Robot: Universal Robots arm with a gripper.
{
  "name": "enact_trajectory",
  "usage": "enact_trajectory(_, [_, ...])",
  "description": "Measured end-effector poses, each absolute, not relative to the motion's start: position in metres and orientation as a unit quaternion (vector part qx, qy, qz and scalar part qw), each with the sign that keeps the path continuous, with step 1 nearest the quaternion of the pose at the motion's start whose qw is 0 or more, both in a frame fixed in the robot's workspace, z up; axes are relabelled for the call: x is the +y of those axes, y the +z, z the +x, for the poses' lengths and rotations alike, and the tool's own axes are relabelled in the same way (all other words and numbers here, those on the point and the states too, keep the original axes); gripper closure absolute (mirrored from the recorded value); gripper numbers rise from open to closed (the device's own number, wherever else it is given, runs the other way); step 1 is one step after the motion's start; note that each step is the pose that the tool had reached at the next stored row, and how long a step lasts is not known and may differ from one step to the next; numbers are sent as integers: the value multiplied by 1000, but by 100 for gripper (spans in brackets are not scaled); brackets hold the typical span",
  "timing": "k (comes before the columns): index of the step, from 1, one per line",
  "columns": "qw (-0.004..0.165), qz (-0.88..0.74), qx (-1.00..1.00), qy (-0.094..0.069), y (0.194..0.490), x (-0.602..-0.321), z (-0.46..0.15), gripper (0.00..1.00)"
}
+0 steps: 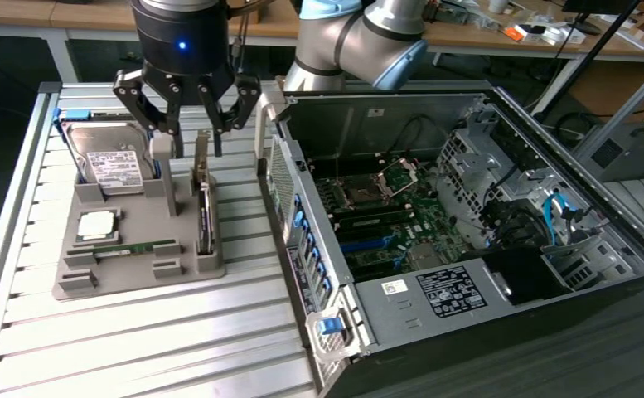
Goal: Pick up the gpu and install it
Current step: 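Pick up the gpu and move the gpu toward the slot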
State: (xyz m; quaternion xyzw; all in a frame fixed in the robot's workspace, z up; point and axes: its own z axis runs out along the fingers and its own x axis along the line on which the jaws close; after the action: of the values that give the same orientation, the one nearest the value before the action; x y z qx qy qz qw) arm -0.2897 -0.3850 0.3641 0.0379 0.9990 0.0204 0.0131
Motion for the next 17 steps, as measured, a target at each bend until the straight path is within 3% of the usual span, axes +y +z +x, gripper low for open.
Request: enact_trajectory(17, [13,38,999,19,359,-373,-290,52])
